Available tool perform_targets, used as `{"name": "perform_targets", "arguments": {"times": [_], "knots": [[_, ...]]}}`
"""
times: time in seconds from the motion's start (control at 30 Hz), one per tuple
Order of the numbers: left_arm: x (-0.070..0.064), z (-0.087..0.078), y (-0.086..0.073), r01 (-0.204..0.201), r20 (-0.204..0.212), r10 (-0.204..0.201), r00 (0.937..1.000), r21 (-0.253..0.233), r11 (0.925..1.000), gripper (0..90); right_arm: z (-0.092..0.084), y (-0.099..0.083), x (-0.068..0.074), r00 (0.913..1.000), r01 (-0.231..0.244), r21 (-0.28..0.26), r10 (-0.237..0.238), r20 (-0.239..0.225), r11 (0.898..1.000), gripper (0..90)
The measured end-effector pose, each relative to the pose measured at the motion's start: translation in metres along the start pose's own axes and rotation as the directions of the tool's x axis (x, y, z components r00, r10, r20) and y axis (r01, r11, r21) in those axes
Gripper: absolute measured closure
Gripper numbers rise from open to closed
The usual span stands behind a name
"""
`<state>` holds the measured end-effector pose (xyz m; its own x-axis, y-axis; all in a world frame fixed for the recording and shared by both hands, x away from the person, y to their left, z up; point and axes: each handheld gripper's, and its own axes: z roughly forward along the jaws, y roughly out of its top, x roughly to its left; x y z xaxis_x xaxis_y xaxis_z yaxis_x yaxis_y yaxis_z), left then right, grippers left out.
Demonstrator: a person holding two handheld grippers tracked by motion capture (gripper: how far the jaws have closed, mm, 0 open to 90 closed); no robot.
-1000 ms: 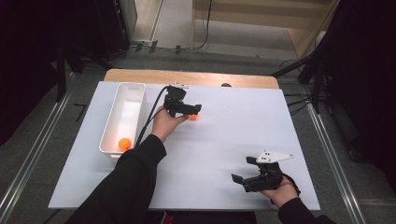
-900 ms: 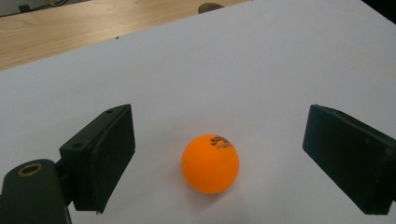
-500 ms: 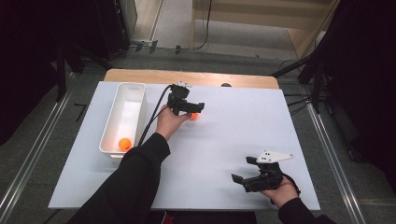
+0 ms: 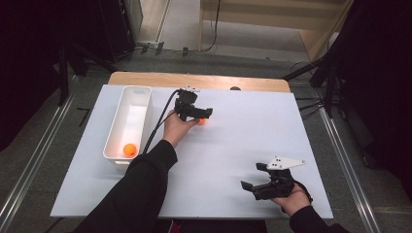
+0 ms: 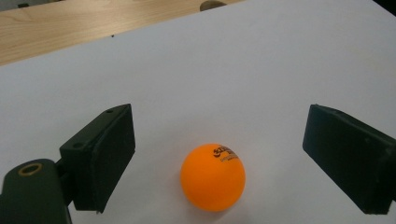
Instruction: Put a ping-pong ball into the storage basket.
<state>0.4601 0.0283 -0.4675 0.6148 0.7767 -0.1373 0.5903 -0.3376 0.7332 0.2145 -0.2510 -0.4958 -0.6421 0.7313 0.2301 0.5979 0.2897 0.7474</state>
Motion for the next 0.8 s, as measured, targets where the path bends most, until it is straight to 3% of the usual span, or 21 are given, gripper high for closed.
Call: {"name": "perform_targets", "arguments": {"times": [0.33,0.8], "knots": [[-0.003,0.005,-0.004,-0.029,-0.007,0.029,0.9995,0.015,0.9995,9.7,0.000,0.000,0.000,1.0000,0.000,0.002,0.000,-0.003,1.000,5.1],[0.000,0.013,-0.015,-0.011,-0.011,0.011,0.9999,0.030,0.9995,9.7,0.000,0.000,0.001,1.0000,0.001,0.002,-0.001,-0.002,1.000,5.1]]}}
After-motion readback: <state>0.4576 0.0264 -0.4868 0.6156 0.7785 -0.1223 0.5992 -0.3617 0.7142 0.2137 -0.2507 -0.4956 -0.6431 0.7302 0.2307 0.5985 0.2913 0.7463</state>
